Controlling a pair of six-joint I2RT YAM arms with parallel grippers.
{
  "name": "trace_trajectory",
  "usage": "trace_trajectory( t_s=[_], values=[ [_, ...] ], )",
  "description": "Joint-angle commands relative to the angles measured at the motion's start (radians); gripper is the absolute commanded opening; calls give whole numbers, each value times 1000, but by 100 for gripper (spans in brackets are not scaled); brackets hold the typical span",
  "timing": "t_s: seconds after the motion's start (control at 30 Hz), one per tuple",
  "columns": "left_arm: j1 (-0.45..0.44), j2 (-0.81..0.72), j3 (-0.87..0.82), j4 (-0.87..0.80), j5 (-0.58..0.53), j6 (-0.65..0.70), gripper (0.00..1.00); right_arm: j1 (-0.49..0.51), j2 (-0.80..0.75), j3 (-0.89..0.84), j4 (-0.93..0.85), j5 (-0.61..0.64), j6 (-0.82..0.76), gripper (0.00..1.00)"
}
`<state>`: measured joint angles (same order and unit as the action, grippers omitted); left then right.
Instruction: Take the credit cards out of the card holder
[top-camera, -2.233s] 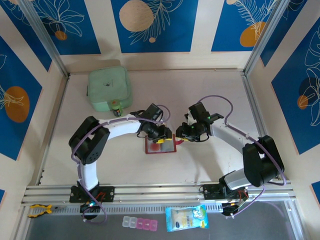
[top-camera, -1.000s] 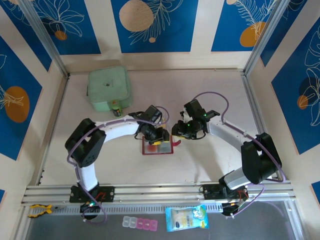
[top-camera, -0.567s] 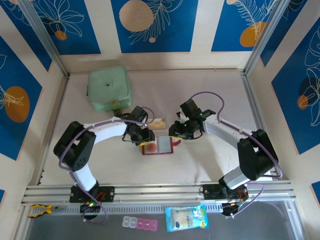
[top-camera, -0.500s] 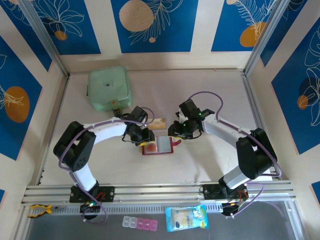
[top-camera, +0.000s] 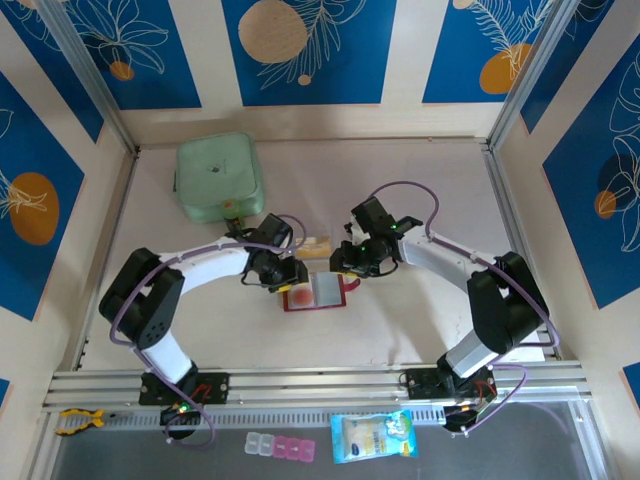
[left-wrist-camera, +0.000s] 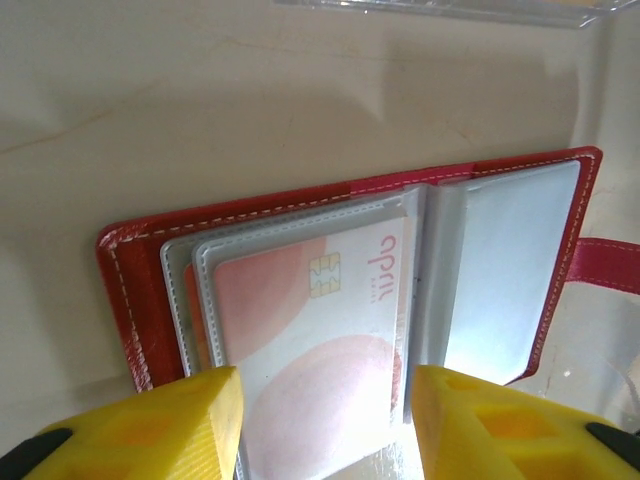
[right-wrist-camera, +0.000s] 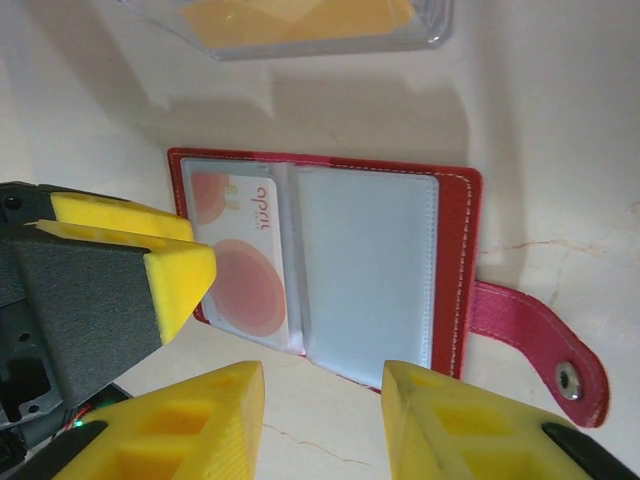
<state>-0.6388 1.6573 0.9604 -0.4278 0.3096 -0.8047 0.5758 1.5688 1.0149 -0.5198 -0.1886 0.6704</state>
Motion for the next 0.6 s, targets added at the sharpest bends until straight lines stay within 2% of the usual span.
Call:
trace_trajectory(
  t_s=[0.0, 0.33, 0.57],
  values=[
    [2, -28, 11, -59, -30, 12, 47, 20, 27, 19, 35, -61, 30, 36],
    [2, -16, -33, -49, -18, 2, 30, 62, 98, 33, 92, -108, 59, 35],
    [3, -7, -51, -53, -27, 3, 24, 80, 142, 42, 114, -127, 66, 34]
  ],
)
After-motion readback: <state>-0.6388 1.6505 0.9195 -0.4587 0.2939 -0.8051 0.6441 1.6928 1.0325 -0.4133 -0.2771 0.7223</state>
